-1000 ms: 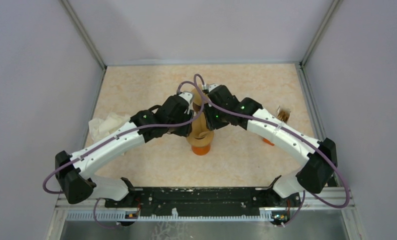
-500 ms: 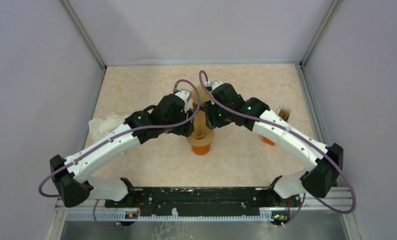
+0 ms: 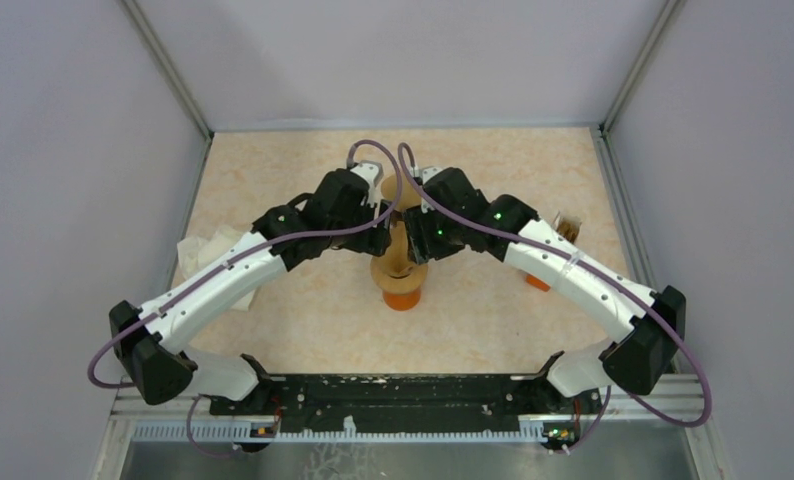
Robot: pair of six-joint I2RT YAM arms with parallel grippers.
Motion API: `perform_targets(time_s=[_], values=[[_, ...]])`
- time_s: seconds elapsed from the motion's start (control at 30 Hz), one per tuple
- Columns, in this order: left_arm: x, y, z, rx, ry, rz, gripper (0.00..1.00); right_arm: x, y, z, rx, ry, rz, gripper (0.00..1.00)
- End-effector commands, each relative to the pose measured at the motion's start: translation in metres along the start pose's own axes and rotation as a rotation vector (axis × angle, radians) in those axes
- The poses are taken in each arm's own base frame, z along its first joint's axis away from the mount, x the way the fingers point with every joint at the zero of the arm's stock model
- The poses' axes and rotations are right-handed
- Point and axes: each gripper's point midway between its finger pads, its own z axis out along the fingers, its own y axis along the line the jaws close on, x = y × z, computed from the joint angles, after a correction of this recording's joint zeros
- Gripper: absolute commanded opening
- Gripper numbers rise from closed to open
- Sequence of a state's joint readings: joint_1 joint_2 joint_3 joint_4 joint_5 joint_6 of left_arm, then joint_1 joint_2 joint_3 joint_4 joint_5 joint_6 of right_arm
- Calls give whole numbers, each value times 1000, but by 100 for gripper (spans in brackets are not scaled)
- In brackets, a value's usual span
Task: Place the coffee filter in the dripper
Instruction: Place the coffee filter in the coffee dripper.
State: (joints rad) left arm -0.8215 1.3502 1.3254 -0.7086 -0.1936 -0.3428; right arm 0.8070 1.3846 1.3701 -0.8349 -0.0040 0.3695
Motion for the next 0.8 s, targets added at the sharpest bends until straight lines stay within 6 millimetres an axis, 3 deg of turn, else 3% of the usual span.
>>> perform_targets(time_s=[0.0, 0.3, 0.77], values=[[-4, -1, 6, 12, -1, 14, 74, -10, 7, -6, -36, -18, 6, 53], [6, 16, 13, -65, 41, 4, 73, 6, 4, 3, -37, 46, -11, 56], [13, 24, 14, -108, 71, 7, 70, 18, -1, 17, -20, 87, -25, 57]])
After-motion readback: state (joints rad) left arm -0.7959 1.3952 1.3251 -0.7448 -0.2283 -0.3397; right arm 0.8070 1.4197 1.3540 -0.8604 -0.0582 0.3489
